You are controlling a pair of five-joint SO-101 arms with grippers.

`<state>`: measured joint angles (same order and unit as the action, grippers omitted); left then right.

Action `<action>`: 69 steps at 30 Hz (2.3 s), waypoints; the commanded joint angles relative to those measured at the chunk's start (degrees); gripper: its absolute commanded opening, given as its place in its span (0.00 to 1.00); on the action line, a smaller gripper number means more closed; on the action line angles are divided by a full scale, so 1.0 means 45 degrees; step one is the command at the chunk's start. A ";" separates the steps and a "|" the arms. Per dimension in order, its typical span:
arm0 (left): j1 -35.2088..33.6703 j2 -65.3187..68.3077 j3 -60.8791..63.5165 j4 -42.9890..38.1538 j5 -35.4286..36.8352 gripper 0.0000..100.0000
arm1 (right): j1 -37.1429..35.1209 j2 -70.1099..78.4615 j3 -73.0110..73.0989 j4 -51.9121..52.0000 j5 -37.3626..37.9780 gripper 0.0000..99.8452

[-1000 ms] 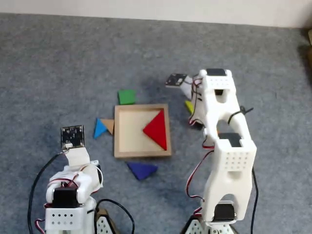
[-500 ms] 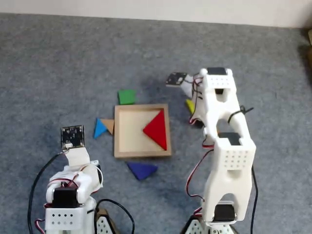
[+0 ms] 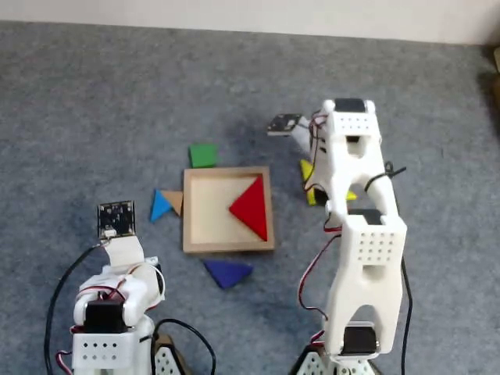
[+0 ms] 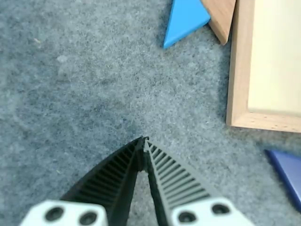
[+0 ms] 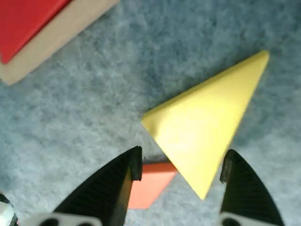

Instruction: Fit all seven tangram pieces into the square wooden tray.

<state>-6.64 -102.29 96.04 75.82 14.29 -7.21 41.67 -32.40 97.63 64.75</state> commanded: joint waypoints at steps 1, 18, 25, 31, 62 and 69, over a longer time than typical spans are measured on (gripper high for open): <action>0.0225 -0.0654 0.0244 0.0020 0.0020 0.00 | 0.0088 -0.0244 -0.1084 0.0498 0.0020 0.26; 0.0225 -0.0654 0.0244 0.0020 0.0020 0.00 | -0.0928 -0.0147 -0.0987 0.0420 -0.1602 0.38; 0.0225 -0.0654 0.0244 0.0020 0.0020 0.00 | -0.1104 -0.0166 0.0596 -0.0889 -0.1602 0.38; 0.0225 -0.0654 0.0244 0.0020 0.0020 0.00 | -0.1084 -0.0166 0.1201 -0.1709 -0.1602 0.38; 0.0225 -0.0654 0.0244 0.0020 0.0020 0.00 | -0.0596 0.1788 0.0830 -0.2100 -0.1524 0.26; 0.0225 -0.0654 0.0244 0.0020 0.0020 0.00 | -0.0576 0.1670 0.0733 -0.2022 -0.1524 0.23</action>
<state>-6.64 -102.29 96.04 75.82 14.29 -10.37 47.21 -28.97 88.13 57.89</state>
